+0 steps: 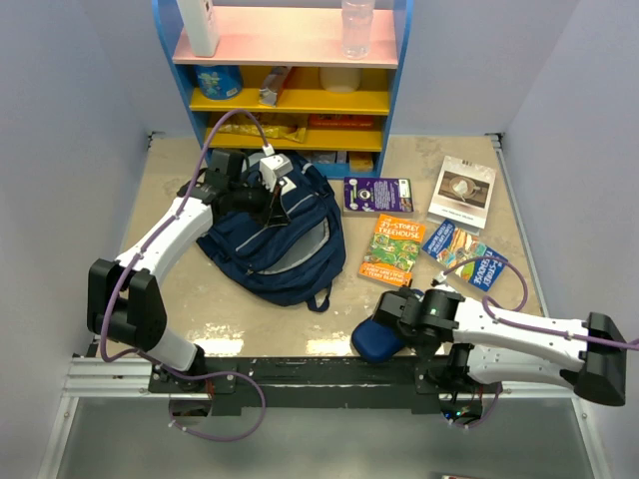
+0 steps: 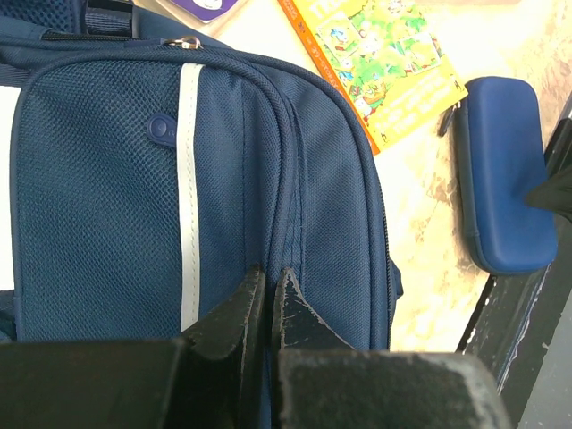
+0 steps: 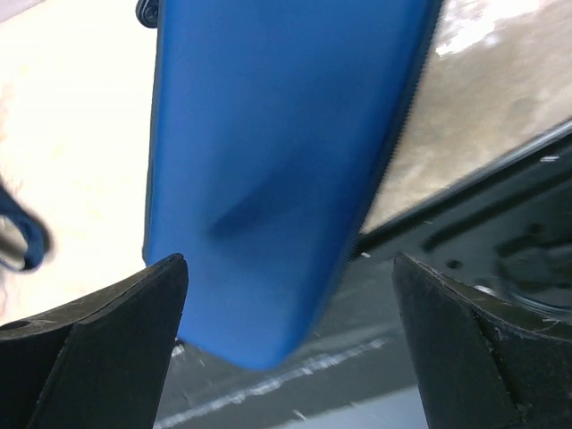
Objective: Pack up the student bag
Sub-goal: Pick up the stationery from the center of the board.
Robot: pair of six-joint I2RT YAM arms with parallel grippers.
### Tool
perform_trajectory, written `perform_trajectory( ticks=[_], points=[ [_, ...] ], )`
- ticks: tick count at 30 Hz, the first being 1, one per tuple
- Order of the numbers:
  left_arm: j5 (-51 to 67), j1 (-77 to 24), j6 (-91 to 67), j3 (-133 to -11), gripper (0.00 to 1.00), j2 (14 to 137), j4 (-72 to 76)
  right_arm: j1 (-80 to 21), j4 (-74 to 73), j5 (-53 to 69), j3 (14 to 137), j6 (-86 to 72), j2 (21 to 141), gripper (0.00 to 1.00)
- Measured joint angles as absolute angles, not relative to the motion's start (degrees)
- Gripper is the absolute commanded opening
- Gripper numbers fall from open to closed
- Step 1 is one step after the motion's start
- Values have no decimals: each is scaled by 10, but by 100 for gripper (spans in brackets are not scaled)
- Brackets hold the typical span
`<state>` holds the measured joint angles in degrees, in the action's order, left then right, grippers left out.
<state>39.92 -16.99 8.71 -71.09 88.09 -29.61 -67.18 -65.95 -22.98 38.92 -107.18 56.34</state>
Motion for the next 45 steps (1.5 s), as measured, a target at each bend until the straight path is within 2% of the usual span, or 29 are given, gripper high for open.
perform_trajectory(
  ticks=[7, 19, 20, 21, 23, 24, 26, 27, 28, 30, 31, 33, 37, 41, 45],
  points=[
    [404, -170, 107, -711, 0, 878, -310, -696, -552, -248, 339, -1120, 610, 99],
    [404, -170, 126, -711, 0, 854, -329, -754, -475, -349, 311, -1144, 642, 97],
    [404, -170, 127, -711, 0, 854, -329, -754, -474, -355, 316, -1143, 651, 95],
    [404, -170, 127, -711, 0, 854, -330, -754, -474, -360, 319, -1143, 661, 87],
    [404, -170, 127, -711, 0, 854, -331, -754, -475, -369, 324, -1143, 674, 78],
    [404, -170, 127, -711, 0, 854, -332, -754, -475, -375, 326, -1144, 677, 66],
    [404, -170, 126, -711, 0, 854, -334, -755, -472, -386, 327, -1143, 676, 50],
    [404, -170, 126, -711, 0, 854, -335, -755, -469, -395, 327, -1146, 674, 34],
    [404, -170, 127, -711, 0, 854, -336, -755, -464, -400, 328, -1149, 669, 26],
    [404, -170, 127, -711, 0, 854, -337, -755, -460, -399, 326, -1157, 656, 17],
    [404, -170, 126, -711, 0, 854, -338, -755, -457, -400, 324, -1155, 650, 17],
    [404, -170, 126, -711, 0, 854, -340, -757, -454, -400, 321, -1154, 641, 24],
    [402, -170, 127, -714, 0, 854, -344, -757, -462, -413, 333, -1134, 638, 29],
    [396, -170, 127, -724, 0, 854, -352, -758, -465, -436, 424, -1044, 650, 34],
    [390, -170, 128, -730, 0, 854, -358, -761, -382, -444, 495, -929, 632, 43]
  ],
)
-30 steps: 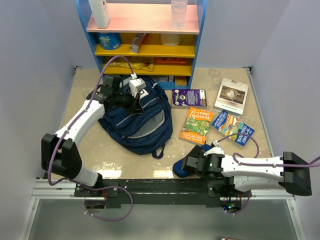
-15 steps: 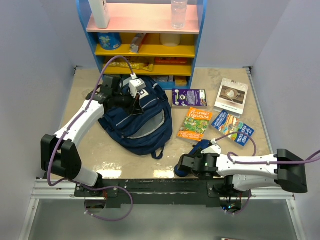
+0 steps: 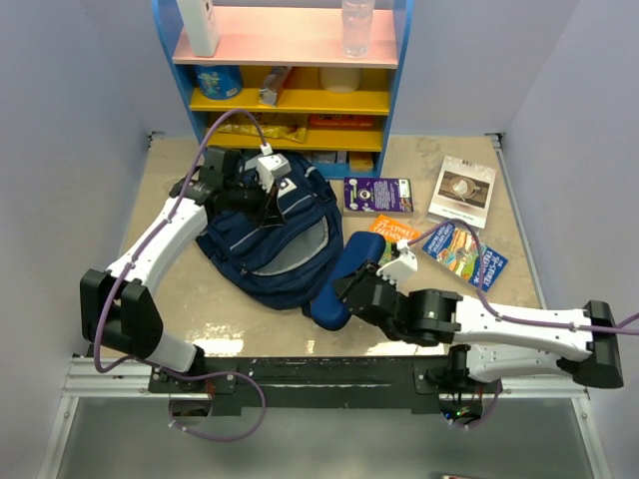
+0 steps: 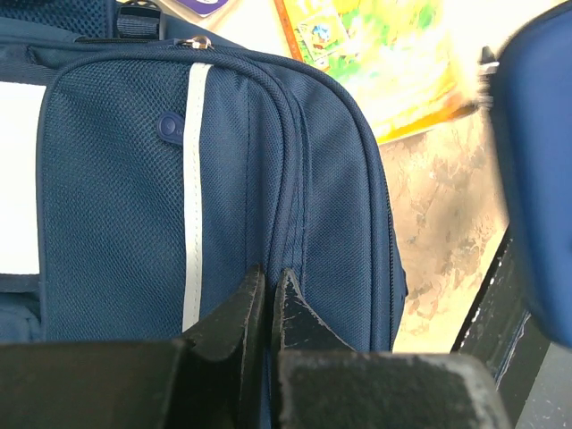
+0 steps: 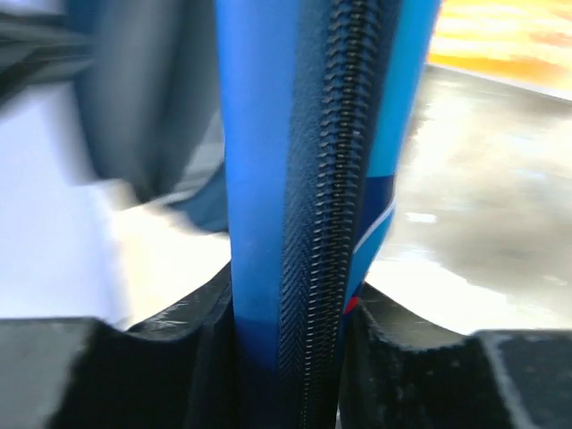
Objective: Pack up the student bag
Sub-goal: Pick up the stationery from the center of the board, then place the stationery in the student bag.
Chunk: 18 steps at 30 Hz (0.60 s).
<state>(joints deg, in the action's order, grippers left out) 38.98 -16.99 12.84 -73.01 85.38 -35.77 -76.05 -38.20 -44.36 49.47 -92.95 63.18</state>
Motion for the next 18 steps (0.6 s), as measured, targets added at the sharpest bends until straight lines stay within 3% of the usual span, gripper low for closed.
perform_trajectory(
  ticks=[2, 8, 18],
  points=[
    [388, -170, 130, -734, 0, 854, -362, -762, -326, -441, 498, -874, 600, 48],
    [388, -170, 132, -746, 0, 853, -376, -731, -197, -420, 498, -769, 555, 49],
    [419, -170, 152, -749, 0, 797, -397, -615, -103, -306, 510, -722, 686, 47]
  ],
)
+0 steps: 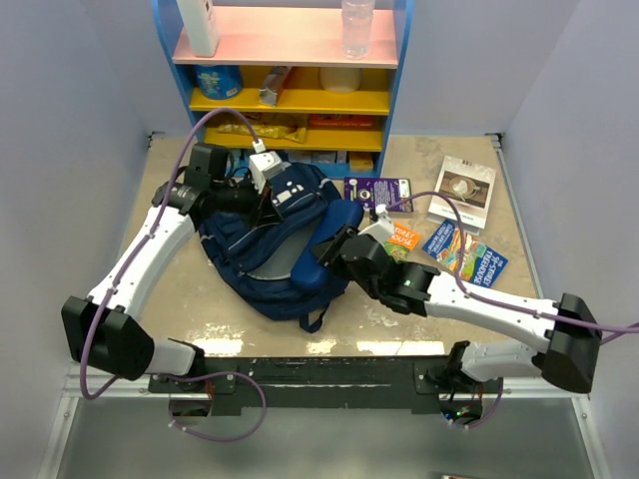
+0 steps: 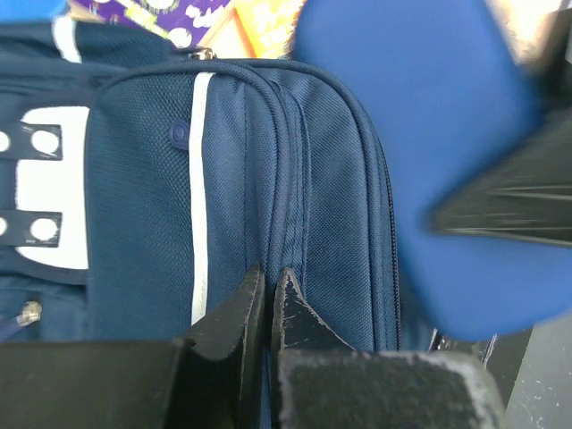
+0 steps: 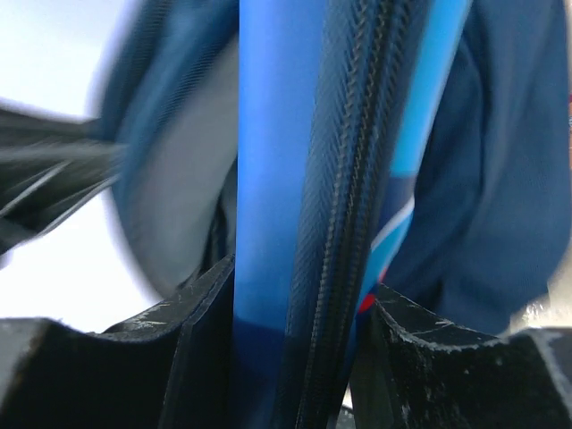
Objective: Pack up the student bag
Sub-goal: Place the stationery in the student bag.
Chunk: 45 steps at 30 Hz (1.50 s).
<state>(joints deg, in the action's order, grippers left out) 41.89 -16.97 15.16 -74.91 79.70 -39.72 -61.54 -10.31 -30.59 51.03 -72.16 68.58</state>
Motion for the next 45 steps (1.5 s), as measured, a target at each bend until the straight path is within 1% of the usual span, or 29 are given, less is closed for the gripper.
perform_trajectory(
  ticks=[4, 10, 16, 23, 24, 27, 28, 29, 31, 33, 35, 36, 39, 42, 45],
  points=[
    [441, -169, 157, -749, 0, 775, -402, -583, -76, -265, 515, -724, 732, 45],
    [477, -169, 163, -749, 0, 772, -407, -547, -31, -223, 537, -729, 804, 44],
    [512, -166, 187, -742, 0, 772, -412, -546, 12, -242, 583, -731, 883, 43],
    [525, -157, 229, -741, 0, 772, -436, -585, 44, -290, 668, -717, 992, 43],
    [526, -155, 237, -741, 0, 772, -446, -589, 49, -290, 668, -717, 998, 44],
    [531, -154, 263, -741, 0, 773, -474, -600, 72, -288, 660, -717, 1009, 56],
    [534, -153, 269, -742, 0, 773, -479, -602, 85, -283, 653, -717, 1010, 71],
    [538, -153, 277, -743, 0, 773, -486, -602, 90, -274, 650, -715, 1012, 78],
    [540, -150, 285, -749, 0, 774, -491, -601, 88, -269, 650, -707, 1021, 87],
    [540, -149, 293, -755, 0, 775, -494, -600, 85, -259, 650, -693, 1027, 91],
    [535, -149, 294, -755, 0, 775, -494, -599, 69, -258, 650, -673, 1025, 97],
    [532, -149, 292, -754, 0, 775, -490, -599, 57, -260, 650, -660, 1021, 99],
    [532, -150, 271, -745, 0, 772, -465, -597, 12, -260, 635, -617, 984, 99],
    [539, -156, 234, -718, 0, 768, -413, -600, -12, -258, 587, -568, 896, 99],
    [570, -171, 197, -708, 0, 771, -377, -600, -42, -256, 559, -526, 842, 99]
  ],
)
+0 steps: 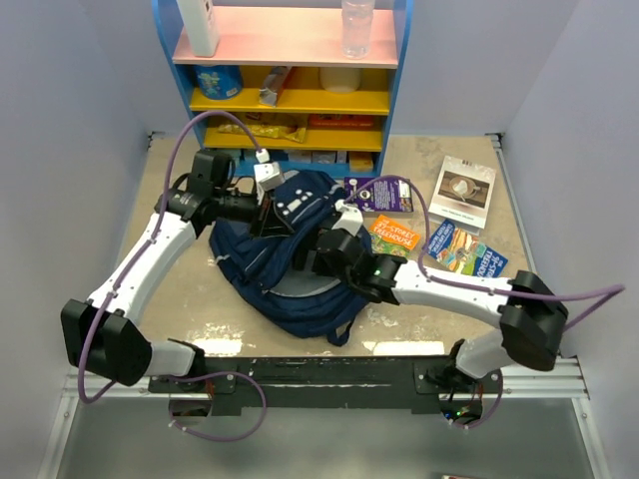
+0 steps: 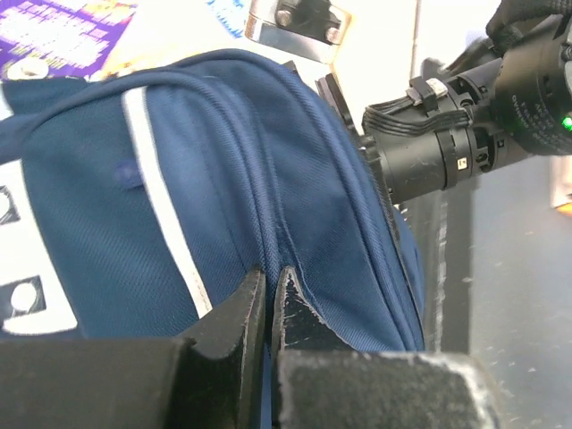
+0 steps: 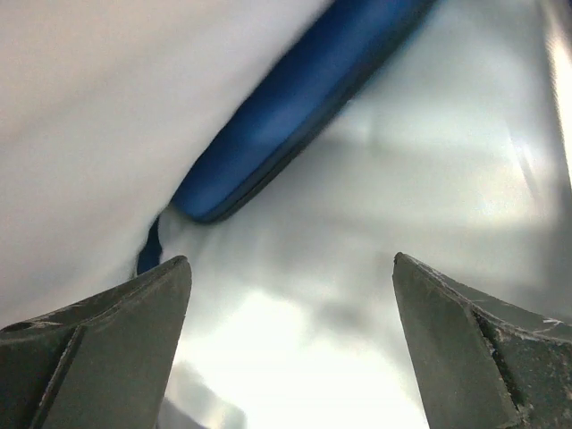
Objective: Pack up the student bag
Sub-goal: Place the stationery in the student bag.
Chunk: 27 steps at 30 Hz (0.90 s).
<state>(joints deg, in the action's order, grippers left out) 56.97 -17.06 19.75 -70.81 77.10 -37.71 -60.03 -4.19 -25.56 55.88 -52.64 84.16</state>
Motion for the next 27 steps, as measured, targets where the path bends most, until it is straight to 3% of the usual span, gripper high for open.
perform_trajectory(
  ticks=[4, 10, 16, 21, 27],
  points=[
    [581, -188, 155, -705, 0, 782, -341, -606, -78, -257, 535, -482, 786, 99],
    [483, -211, 93, -666, 0, 799, -262, -681, -75, -274, 530, -441, 653, 96],
    [381, -219, 47, -641, 0, 818, -188, -681, -60, -274, 520, -421, 563, 89],
    [341, -219, 30, -632, 0, 818, -163, -704, -51, -265, 520, -412, 608, 90],
    [267, -216, 29, -615, 0, 753, -173, -750, -95, -259, 564, -419, 782, 89]
  ],
)
